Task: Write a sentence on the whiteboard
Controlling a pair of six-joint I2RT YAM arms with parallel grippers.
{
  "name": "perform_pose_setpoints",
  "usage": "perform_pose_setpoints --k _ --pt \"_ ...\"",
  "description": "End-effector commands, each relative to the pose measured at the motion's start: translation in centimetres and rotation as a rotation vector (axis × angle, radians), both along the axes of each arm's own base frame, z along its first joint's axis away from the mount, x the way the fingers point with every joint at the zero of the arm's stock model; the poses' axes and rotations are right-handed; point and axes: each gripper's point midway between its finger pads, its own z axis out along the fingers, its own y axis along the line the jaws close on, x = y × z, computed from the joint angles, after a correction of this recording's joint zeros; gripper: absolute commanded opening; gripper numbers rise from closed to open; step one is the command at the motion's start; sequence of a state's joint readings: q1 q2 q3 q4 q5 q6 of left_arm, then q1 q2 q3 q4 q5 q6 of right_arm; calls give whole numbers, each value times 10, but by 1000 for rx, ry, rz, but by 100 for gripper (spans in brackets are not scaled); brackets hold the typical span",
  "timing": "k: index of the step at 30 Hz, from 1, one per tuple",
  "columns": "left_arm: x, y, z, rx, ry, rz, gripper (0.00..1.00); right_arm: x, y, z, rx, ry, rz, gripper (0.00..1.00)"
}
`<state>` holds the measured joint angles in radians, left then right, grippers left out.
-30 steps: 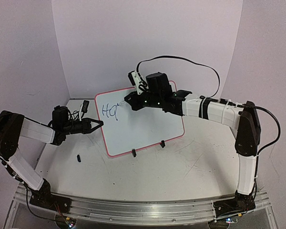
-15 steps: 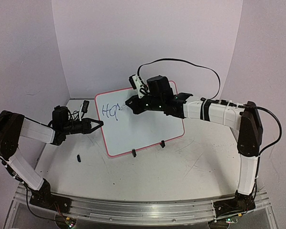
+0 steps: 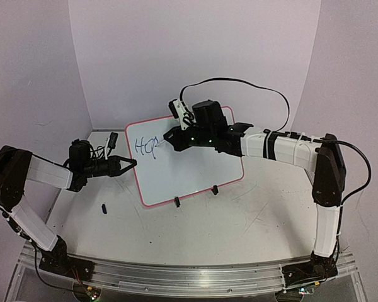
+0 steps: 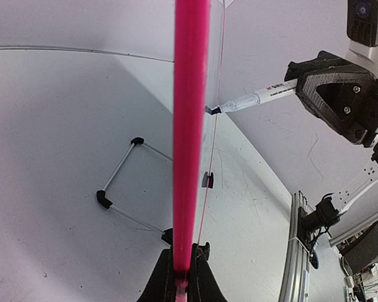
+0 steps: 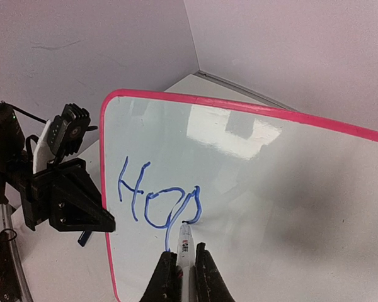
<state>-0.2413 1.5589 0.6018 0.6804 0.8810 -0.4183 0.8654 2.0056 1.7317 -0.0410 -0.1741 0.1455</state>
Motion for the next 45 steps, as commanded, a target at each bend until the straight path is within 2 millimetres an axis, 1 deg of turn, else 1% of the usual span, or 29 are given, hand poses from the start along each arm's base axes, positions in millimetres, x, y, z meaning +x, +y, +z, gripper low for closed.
perform_pose_setpoints --k 1,3,6,8,10,11,12,13,14,15,17,19,21,23,27,36,40,45 --pt "10 -1 4 10 -14 19 0 4 12 9 38 -9 7 0" --pt "9 -1 6 9 -19 22 0 3 13 7 39 1 15 0" --pt "8 0 5 11 -17 26 0 2 15 10 48 1 21 0" --pt "8 -1 4 10 -14 22 0 -2 12 21 63 -7 26 0" --pt "9 -1 5 10 -15 24 0 -9 3 41 87 -28 24 0" --pt "9 -1 5 10 -16 23 0 -10 -2 47 93 -36 16 0" --pt "9 -1 6 10 -17 23 0 -14 -13 55 98 -47 -1 0" --pt "9 -1 6 10 -18 24 0 -14 -18 53 94 -42 -7 0" --pt "10 0 6 10 -18 26 0 -13 -24 60 118 -50 -15 0" --pt "10 0 6 11 -20 25 0 -9 -33 57 126 -40 -28 0" --pt "10 -1 5 11 -18 25 0 -3 -40 48 116 -25 -44 0" --pt "10 -1 4 11 -14 22 0 -1 -40 44 114 -22 -40 0" --pt "10 -1 5 11 -14 23 0 2 -37 42 113 -22 -41 0" --pt "10 -1 4 12 -14 23 0 7 -32 35 106 -18 -37 0" --pt "11 -1 4 11 -13 22 0 10 -23 30 106 -10 -19 0" --pt "10 -1 4 13 -15 22 0 8 -15 28 114 1 4 0" --pt "9 -1 4 13 -16 20 0 11 -13 32 121 -7 4 0" --pt "9 -1 5 12 -18 20 0 14 -8 28 123 2 5 0"
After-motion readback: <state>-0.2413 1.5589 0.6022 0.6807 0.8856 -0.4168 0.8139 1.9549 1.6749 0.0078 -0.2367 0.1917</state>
